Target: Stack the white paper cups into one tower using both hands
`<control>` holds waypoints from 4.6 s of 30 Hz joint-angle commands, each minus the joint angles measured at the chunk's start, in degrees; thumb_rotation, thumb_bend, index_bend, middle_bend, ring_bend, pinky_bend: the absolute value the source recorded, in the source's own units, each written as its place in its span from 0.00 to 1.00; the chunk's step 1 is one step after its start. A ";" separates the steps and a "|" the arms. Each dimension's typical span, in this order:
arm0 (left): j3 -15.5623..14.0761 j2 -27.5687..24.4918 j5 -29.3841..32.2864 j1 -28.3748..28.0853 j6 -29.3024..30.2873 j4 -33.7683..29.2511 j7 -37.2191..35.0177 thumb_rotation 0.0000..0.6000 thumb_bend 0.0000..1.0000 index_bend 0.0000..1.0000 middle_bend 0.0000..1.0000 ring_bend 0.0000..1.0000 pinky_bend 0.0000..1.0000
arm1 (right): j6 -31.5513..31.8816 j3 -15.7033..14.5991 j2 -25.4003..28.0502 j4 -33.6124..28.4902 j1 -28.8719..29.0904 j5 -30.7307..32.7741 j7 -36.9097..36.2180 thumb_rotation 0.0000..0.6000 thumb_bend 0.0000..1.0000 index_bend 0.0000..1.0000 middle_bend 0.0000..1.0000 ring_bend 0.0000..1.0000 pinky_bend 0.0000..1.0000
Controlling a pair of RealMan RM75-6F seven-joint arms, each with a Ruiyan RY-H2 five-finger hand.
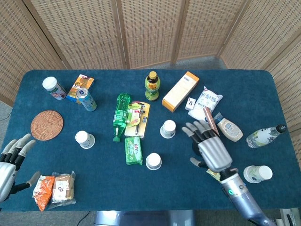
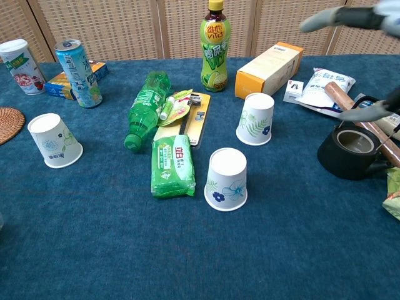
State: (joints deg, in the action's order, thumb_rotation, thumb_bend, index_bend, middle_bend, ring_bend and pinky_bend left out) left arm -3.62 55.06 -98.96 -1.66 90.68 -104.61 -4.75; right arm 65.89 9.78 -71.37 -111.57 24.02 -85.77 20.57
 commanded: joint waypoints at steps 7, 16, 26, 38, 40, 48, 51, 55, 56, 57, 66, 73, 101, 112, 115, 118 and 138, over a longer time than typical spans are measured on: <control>0.16 -0.23 1.04 -0.32 -0.78 0.17 -1.11 1.00 0.35 0.00 0.00 0.00 0.00 | -9.19 4.31 -8.35 5.00 10.22 10.23 6.80 1.00 0.22 0.10 0.00 0.00 0.05; 0.24 -0.59 1.03 -0.34 -0.62 0.14 -1.92 1.00 0.35 0.00 0.00 0.00 0.00 | -12.64 6.39 -12.97 11.75 16.28 19.17 9.28 1.00 0.22 0.11 0.00 0.00 0.05; 0.26 -0.72 1.76 -0.74 -1.79 -0.15 -1.74 1.00 0.35 0.00 0.00 0.00 0.00 | -17.99 6.32 -16.13 23.55 21.03 25.48 5.46 1.00 0.22 0.11 0.02 0.01 0.07; 0.62 -0.35 2.93 -0.98 -2.66 -0.65 -0.45 1.00 0.36 0.00 0.00 0.00 0.00 | -18.33 3.46 -19.74 35.93 21.50 15.94 -9.04 1.00 0.27 0.18 0.17 0.14 0.14; 0.61 -0.30 3.11 -1.00 -2.84 -0.72 -0.29 1.00 0.35 0.00 0.00 0.00 0.00 | -18.02 3.14 -20.59 37.46 21.63 15.33 -10.02 1.00 0.27 0.20 0.19 0.15 0.14; 0.66 -0.38 3.14 -0.93 -2.67 -0.80 -0.41 1.00 0.35 0.00 0.00 0.00 0.00 | -16.29 2.42 -23.77 42.01 21.76 13.88 -12.59 1.00 0.28 0.25 0.27 0.25 0.16; 0.67 -0.38 3.26 -0.90 -2.68 -0.74 -0.48 1.00 0.36 0.00 0.00 0.00 0.00 | -15.27 2.56 -24.72 43.44 21.71 13.49 -13.49 1.00 0.31 0.29 0.32 0.30 0.18; 0.68 -0.40 3.23 -0.95 -2.76 -0.71 -0.55 1.00 0.35 0.00 0.00 0.00 0.00 | -13.77 2.43 -25.38 44.43 21.38 12.56 -14.84 1.00 0.33 0.34 0.37 0.35 0.22; 0.68 -0.41 3.23 -0.95 -2.76 -0.72 -0.57 1.00 0.35 0.00 0.00 0.00 0.00 | -13.43 2.31 -25.46 44.65 21.30 12.24 -15.04 1.00 0.34 0.35 0.39 0.37 0.22; 0.68 -0.41 3.22 -0.95 -2.77 -0.72 -0.58 1.00 0.36 0.00 0.00 0.00 0.00 | -13.08 2.20 -25.56 44.86 21.20 11.95 -15.26 1.00 0.34 0.36 0.40 0.38 0.23; 0.55 -0.33 3.16 -1.02 -3.08 -0.90 -0.40 1.00 0.36 0.00 0.00 0.00 0.00 | -10.41 1.28 -23.45 41.91 19.83 9.70 -16.73 1.00 0.35 0.36 0.42 0.40 0.25; 0.33 -0.24 2.91 -1.12 -3.44 -0.94 -0.30 1.00 0.35 0.00 0.00 0.00 0.00 | -5.41 0.77 -16.40 30.20 17.18 6.35 -17.14 1.00 0.35 0.36 0.42 0.40 0.25; -0.17 -0.22 2.14 -1.26 -3.74 -1.01 -0.45 1.00 0.35 0.00 0.00 0.00 0.00 | -2.32 -5.58 -8.24 9.74 13.80 -4.40 -6.34 1.00 0.35 0.36 0.42 0.40 0.25; -0.11 -0.31 2.40 -1.25 -3.68 -0.91 -0.75 1.00 0.36 0.00 0.00 0.00 0.00 | -5.33 -4.80 -11.05 9.07 15.37 -2.63 -2.10 1.00 0.35 0.36 0.42 0.40 0.25; -0.13 -0.31 2.32 -1.30 -3.74 -0.89 -0.83 1.00 0.35 0.00 0.00 0.00 0.00 | -5.76 -4.40 -11.68 8.92 15.75 -2.12 -0.98 1.00 0.34 0.36 0.42 0.40 0.25; -0.16 -0.41 2.30 -1.27 -3.65 -0.86 -1.04 1.00 0.36 0.00 0.00 0.00 0.00 | -6.40 -4.01 -12.27 9.34 16.17 -1.31 -0.28 1.00 0.34 0.36 0.42 0.40 0.25; -0.25 -0.51 2.16 -1.21 -3.49 -0.77 -1.41 1.00 0.35 0.00 0.00 0.00 0.00 | -7.66 -5.08 -13.22 11.01 16.63 -0.42 2.23 1.00 0.31 0.31 0.40 0.40 0.25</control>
State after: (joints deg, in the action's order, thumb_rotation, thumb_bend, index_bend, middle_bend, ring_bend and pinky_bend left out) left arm -3.87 54.55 -96.80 -2.87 87.18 -105.38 -6.17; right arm 58.25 4.73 -84.61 -100.53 40.66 -86.21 22.78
